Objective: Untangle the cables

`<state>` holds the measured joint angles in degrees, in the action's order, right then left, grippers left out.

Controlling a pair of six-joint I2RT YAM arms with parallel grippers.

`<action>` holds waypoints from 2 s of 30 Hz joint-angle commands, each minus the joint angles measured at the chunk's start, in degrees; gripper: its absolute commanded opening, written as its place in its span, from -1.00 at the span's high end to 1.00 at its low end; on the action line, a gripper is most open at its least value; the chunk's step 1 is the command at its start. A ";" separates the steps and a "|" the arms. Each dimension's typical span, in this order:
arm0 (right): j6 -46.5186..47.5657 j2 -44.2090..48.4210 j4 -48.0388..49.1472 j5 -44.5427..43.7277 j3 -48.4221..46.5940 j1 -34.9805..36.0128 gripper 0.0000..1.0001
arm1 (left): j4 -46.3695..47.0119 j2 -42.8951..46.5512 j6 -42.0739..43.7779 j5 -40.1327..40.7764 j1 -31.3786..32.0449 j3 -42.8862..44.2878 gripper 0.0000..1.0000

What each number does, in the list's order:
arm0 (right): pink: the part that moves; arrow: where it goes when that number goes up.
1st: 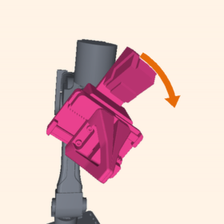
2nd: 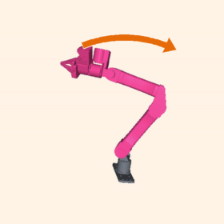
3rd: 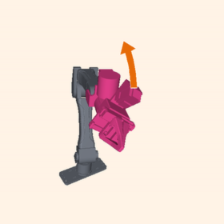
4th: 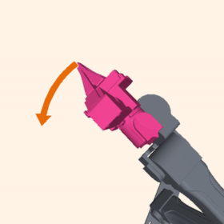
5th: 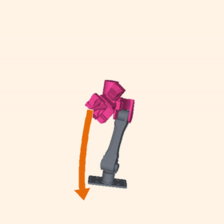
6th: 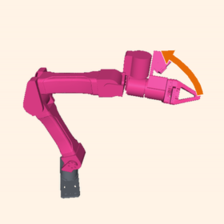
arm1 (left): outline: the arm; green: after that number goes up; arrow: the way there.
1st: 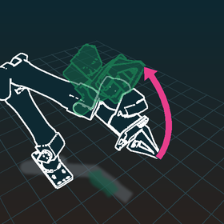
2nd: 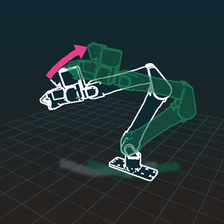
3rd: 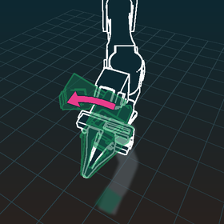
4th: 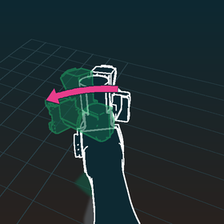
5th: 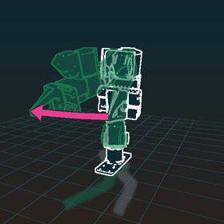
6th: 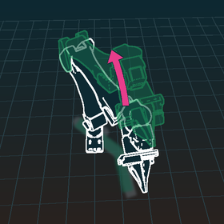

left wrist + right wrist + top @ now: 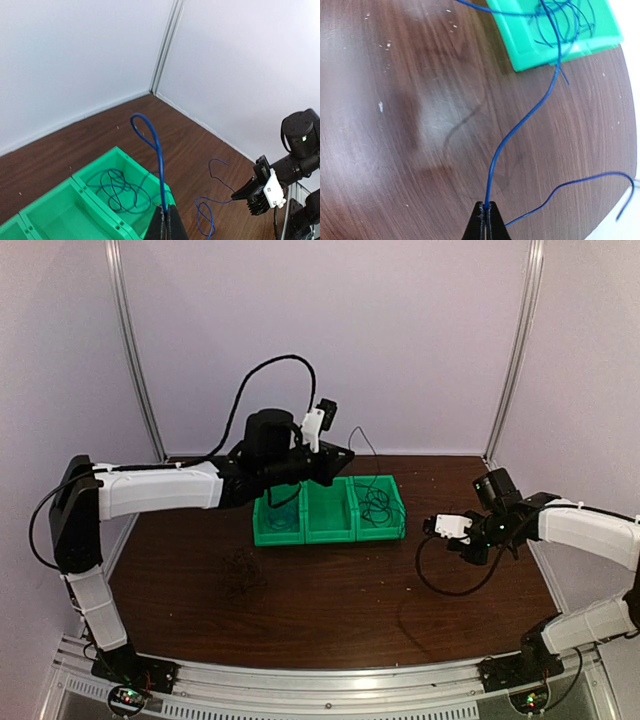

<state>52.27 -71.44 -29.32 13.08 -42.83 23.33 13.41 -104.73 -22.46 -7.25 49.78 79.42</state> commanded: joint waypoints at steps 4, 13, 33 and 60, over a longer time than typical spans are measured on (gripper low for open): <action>-3.82 2.06 -1.90 14.07 -4.22 -6.45 1.00 | -3.39 -4.35 4.26 -3.64 -2.32 15.95 1.00; -16.36 -7.13 1.94 28.72 -19.55 -6.30 1.00 | -6.79 -10.57 3.87 -6.24 -2.34 29.73 1.00; -25.76 -11.14 8.96 32.39 -28.63 -3.88 1.00 | -3.30 -10.91 2.14 -14.82 -2.23 34.24 1.00; -29.50 -24.28 17.80 33.89 -25.94 -3.56 1.00 | 7.34 -19.79 -6.47 -14.99 -2.23 30.69 1.00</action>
<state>25.12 -93.41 -15.66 45.12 -70.11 19.33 13.76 -122.06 -24.64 -20.84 47.35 109.45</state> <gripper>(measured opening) 0.007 0.009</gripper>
